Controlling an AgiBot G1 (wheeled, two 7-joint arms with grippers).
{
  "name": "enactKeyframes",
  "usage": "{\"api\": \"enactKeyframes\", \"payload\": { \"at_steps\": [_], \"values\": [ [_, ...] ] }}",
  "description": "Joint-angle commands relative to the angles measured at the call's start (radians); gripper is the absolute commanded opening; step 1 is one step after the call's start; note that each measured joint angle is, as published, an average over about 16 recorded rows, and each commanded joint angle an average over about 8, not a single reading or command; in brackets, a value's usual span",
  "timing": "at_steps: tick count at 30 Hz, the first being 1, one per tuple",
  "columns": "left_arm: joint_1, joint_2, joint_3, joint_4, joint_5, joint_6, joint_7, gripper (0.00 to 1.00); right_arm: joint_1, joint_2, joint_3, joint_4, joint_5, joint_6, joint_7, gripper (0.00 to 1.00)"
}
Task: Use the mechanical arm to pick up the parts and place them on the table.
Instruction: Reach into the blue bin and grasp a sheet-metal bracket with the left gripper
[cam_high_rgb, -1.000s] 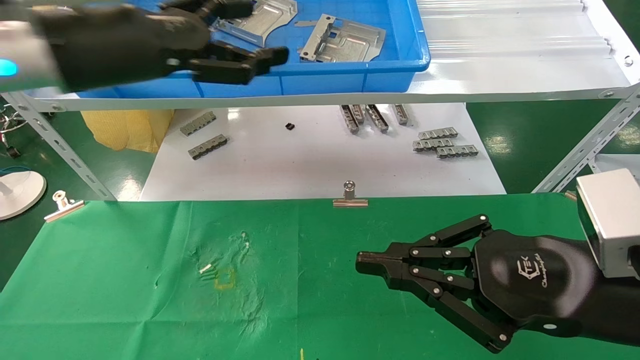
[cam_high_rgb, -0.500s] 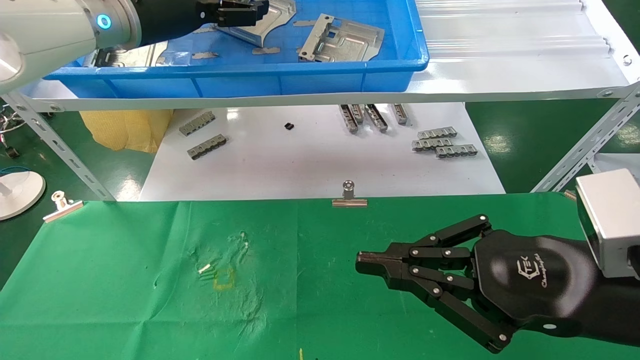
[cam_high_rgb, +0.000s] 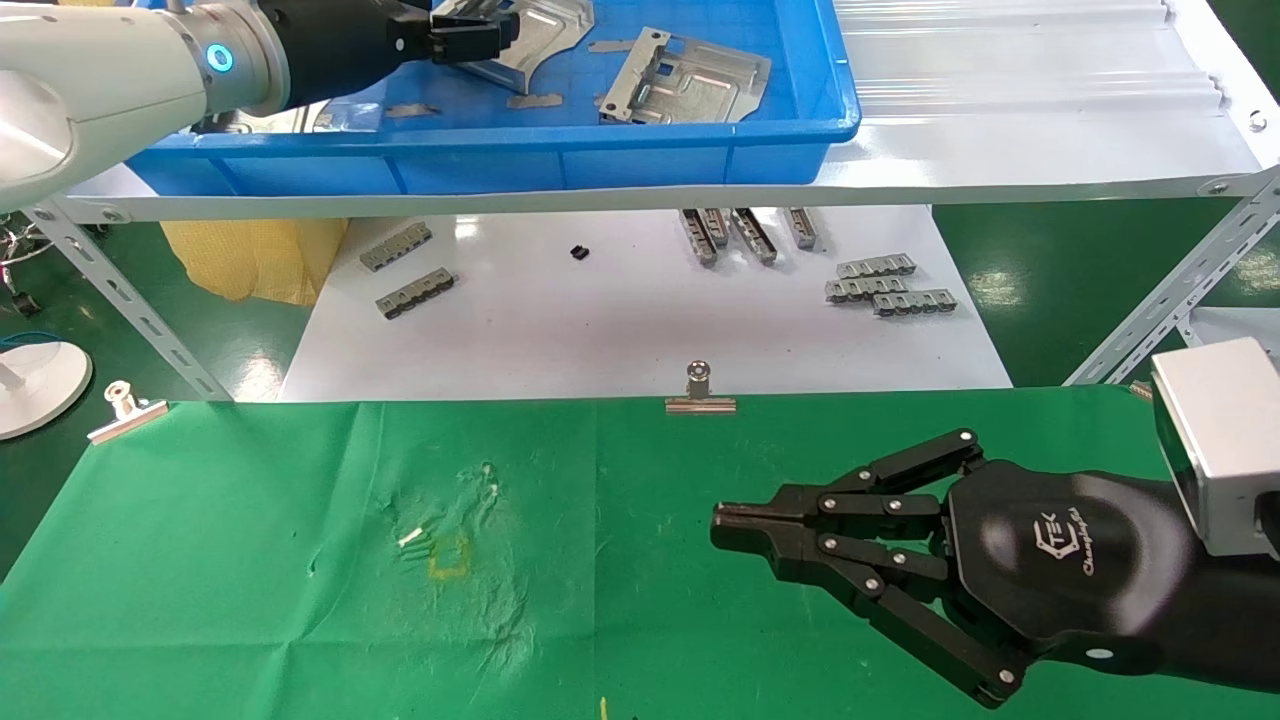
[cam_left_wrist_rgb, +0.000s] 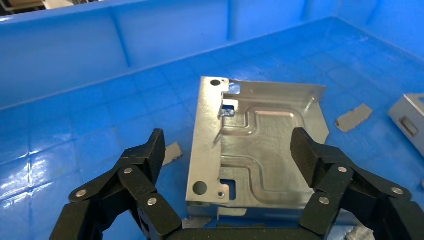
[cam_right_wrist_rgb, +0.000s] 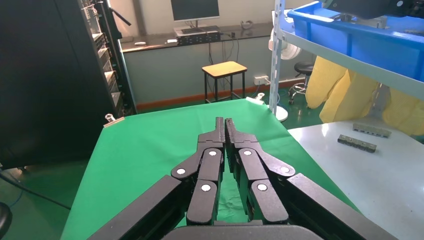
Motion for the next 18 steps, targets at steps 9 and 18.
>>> {"api": "enactKeyframes", "payload": {
  "at_steps": [9, 18],
  "values": [
    [0.002, 0.002, 0.002, 0.000, 0.002, -0.025, -0.009, 0.00, 0.000, 0.000, 0.000, 0.000, 0.000, 0.000, 0.000, 1.00],
    [0.014, 0.001, 0.003, -0.021, 0.000, -0.051, 0.032, 0.00, 0.000, 0.000, 0.000, 0.000, 0.000, 0.000, 0.000, 1.00]
  ]
}}
